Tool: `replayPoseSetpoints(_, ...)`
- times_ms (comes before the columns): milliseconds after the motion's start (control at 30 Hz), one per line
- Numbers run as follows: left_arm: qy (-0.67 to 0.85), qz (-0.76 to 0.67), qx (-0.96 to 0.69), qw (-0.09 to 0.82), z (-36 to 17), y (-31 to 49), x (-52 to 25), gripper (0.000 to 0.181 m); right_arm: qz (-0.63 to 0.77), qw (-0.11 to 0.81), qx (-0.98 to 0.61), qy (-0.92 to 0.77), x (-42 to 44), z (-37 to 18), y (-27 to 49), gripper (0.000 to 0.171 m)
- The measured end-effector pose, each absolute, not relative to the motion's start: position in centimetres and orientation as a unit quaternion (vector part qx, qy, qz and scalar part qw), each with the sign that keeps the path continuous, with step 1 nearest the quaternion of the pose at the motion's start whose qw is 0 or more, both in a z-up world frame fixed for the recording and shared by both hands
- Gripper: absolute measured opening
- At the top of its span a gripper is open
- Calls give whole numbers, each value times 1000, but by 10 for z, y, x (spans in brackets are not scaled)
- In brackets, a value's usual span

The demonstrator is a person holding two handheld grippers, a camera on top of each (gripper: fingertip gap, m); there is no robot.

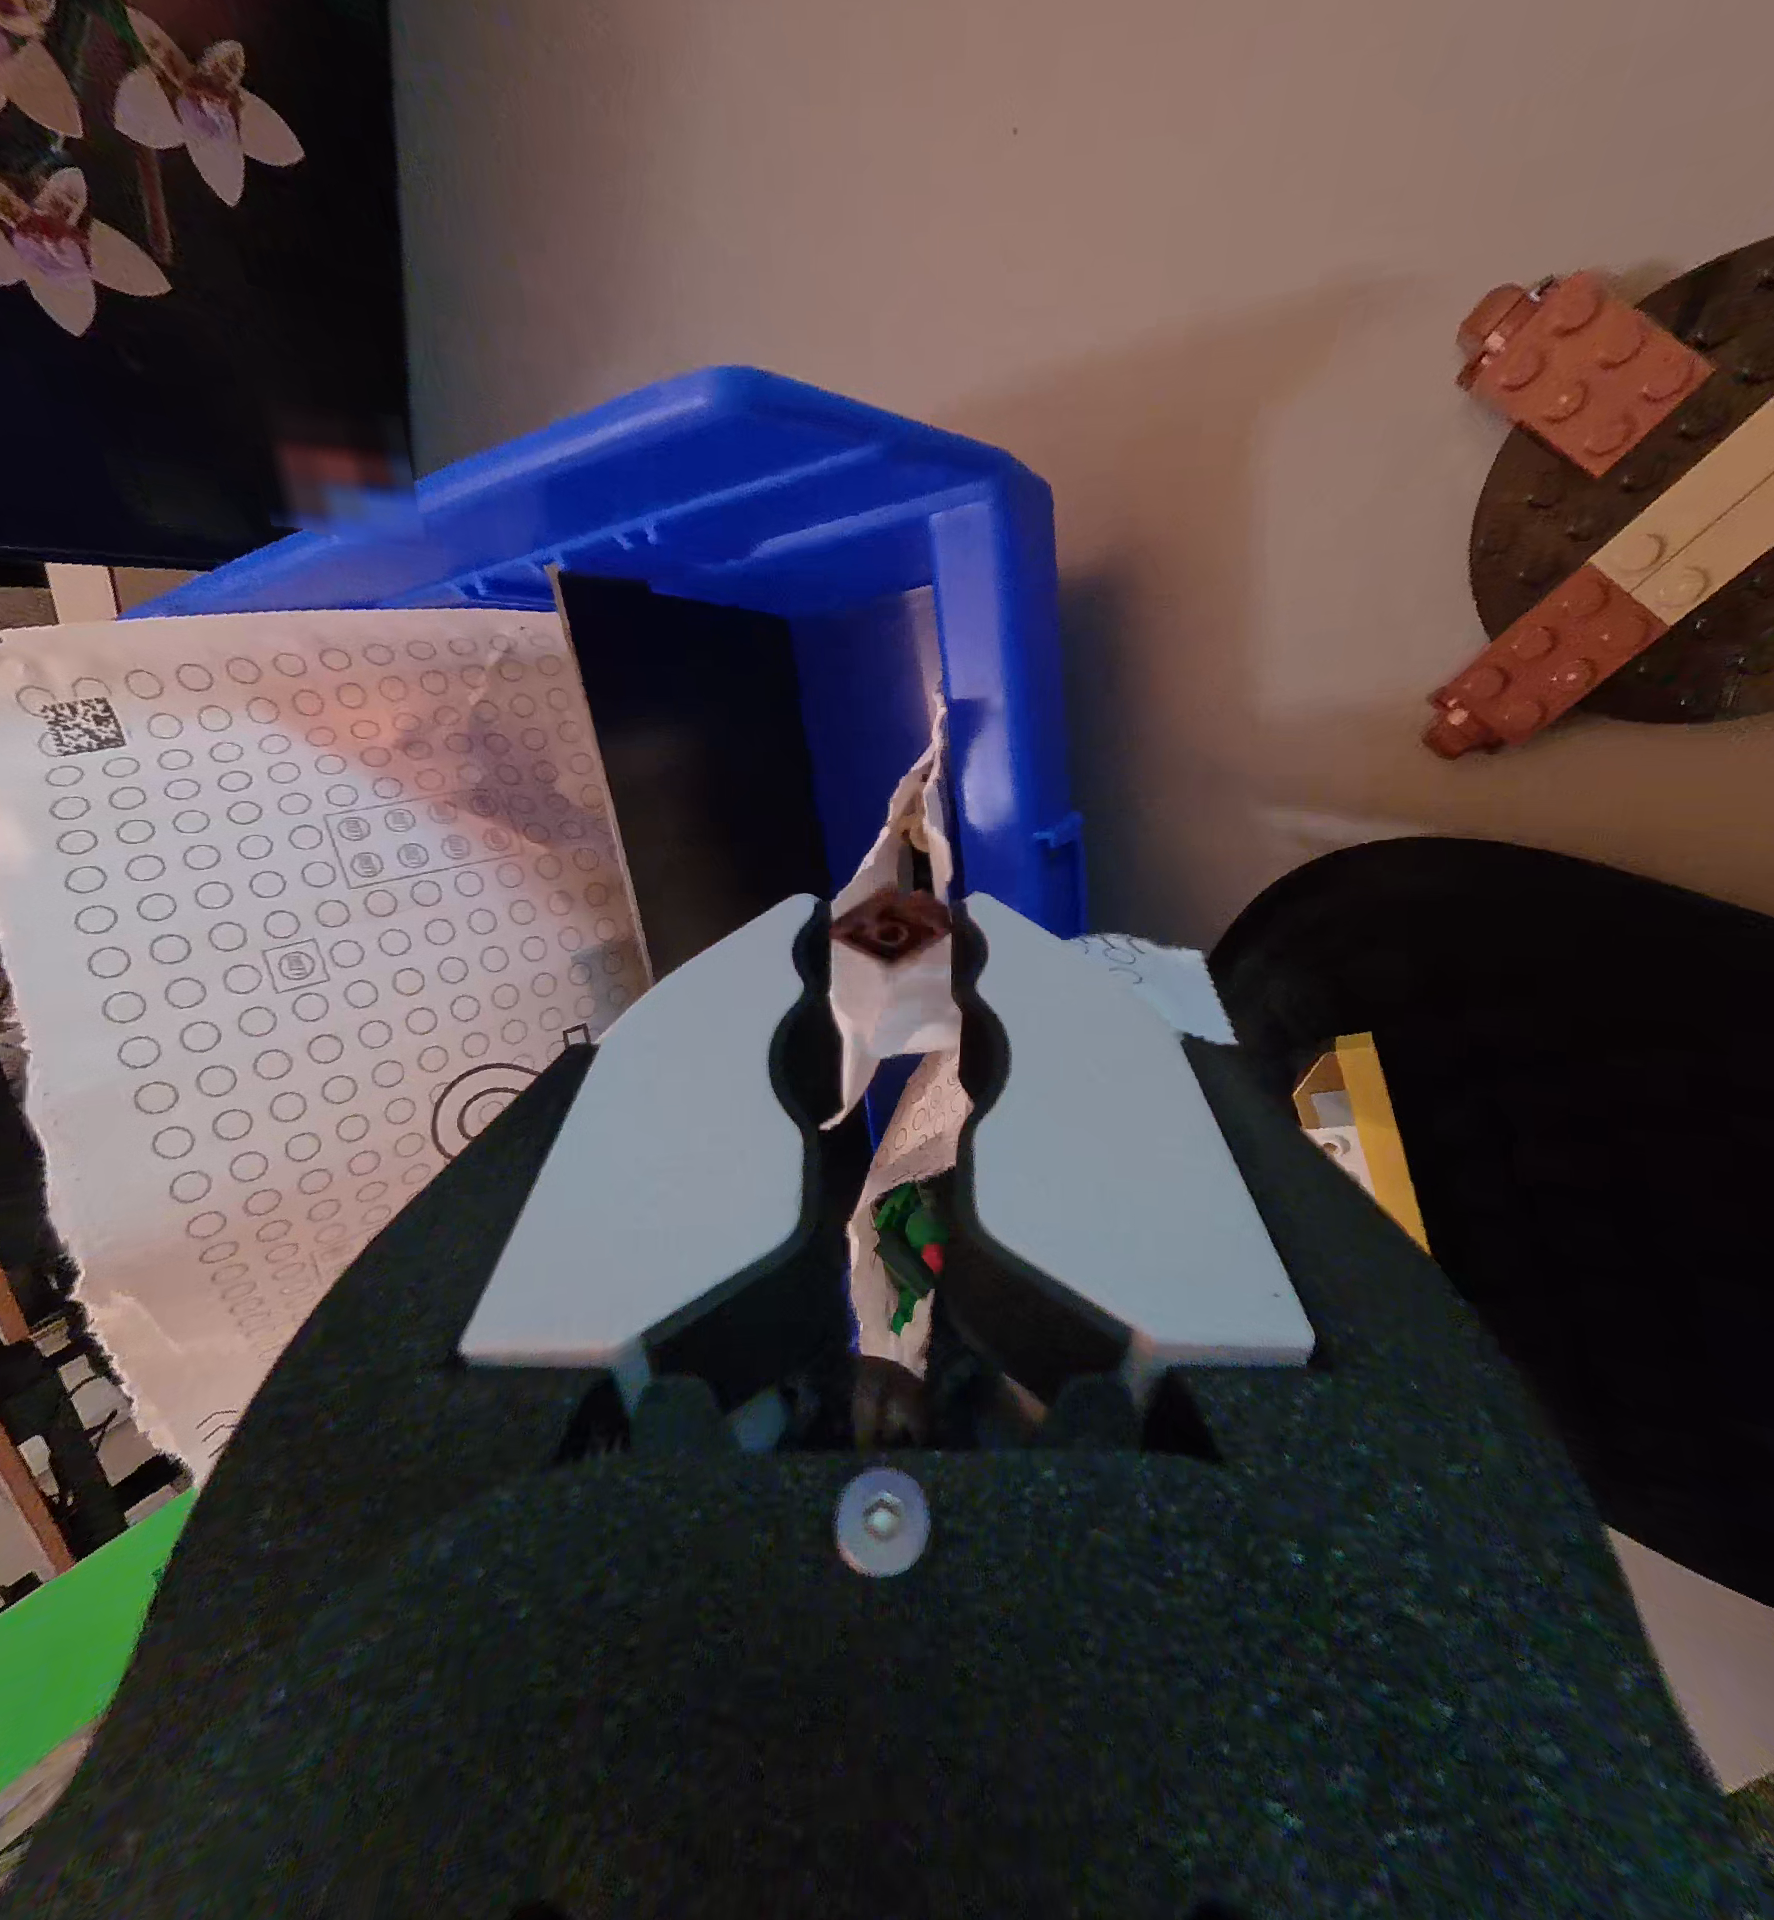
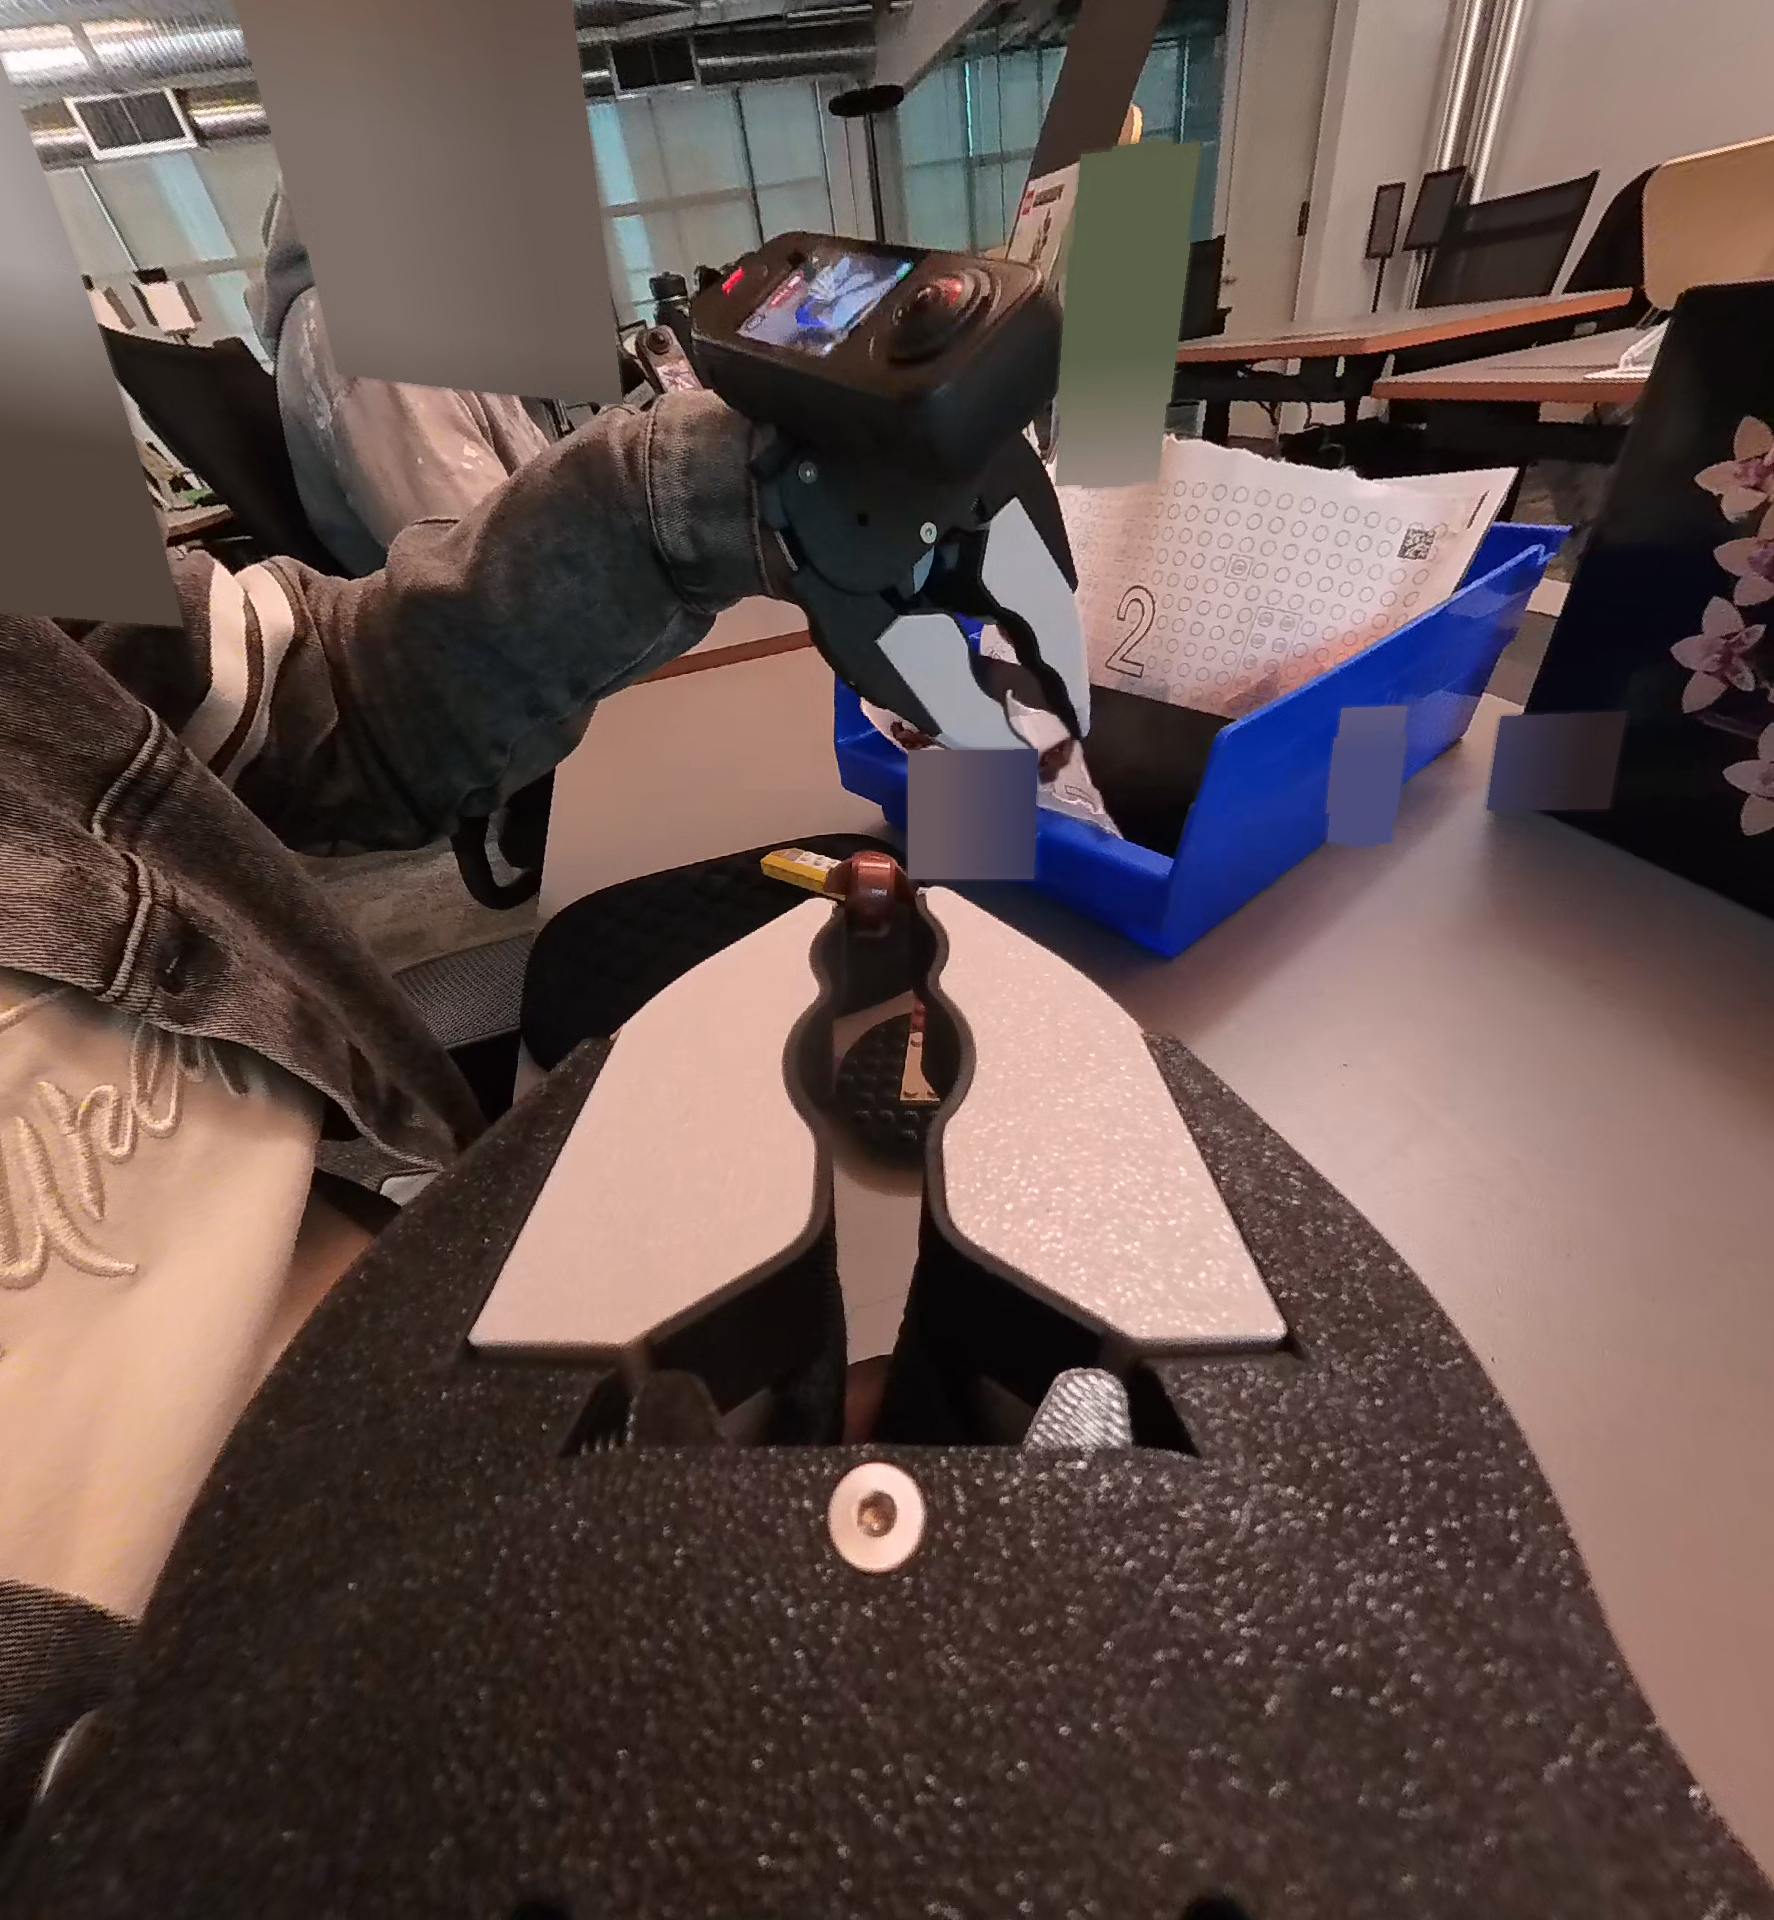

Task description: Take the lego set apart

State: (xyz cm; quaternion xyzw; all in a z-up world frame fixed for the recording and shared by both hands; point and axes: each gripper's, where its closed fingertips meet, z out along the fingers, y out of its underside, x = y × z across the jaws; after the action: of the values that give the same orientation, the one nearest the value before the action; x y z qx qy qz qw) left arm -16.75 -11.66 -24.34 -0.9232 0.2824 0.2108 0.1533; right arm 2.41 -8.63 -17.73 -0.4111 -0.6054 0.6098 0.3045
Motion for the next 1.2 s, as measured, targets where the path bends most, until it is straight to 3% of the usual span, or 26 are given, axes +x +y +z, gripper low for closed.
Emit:
replayPoseSetpoints(267,266,216,-919,194,-228,-115,-168,23,608,303,-411,-608,24,-178,-87,11)
replayPoseSetpoints(367,245,165,-906,302,-203,-109,-145,20,603,302,-414,-612,23,-182,-88,11)
replayPoseSetpoints(500,246,-91,-830,492,-172,-109,-42,19,614,297,-402,-611,24,-180,-93,11)
replayPoseSetpoints(667,228,-197,-758,578,-163,-108,19,16,626,290,-379,-616,28,-174,-103,11)
replayPoseSetpoints(933,271,-233,-742,567,-164,-115,45,17,644,281,-356,-616,33,-160,-119,11)
replayPoseSetpoints(1200,248,-266,-715,597,-152,-122,43,7,655,269,-342,-618,38,-155,-126,6)
